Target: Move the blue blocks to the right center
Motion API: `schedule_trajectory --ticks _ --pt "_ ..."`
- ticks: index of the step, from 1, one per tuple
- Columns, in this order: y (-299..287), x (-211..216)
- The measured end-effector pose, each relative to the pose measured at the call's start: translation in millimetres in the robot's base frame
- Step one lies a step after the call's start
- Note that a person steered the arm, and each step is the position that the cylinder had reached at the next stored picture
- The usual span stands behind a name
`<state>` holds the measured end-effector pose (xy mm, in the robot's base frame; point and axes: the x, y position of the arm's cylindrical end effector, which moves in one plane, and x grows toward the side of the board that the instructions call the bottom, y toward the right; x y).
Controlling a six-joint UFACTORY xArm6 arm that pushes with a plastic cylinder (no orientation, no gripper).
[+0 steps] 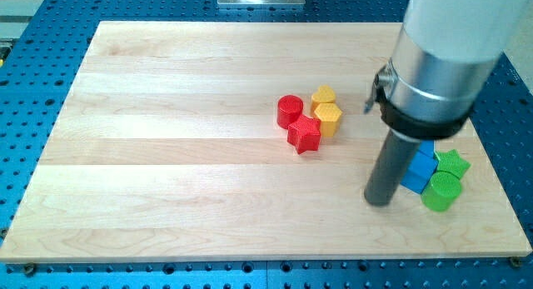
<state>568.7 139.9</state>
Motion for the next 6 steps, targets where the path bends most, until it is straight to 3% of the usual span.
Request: schedule_trajectory --ticks 1,3,6 --pt "14 11" --pt "53 -24" --pt "93 -105"
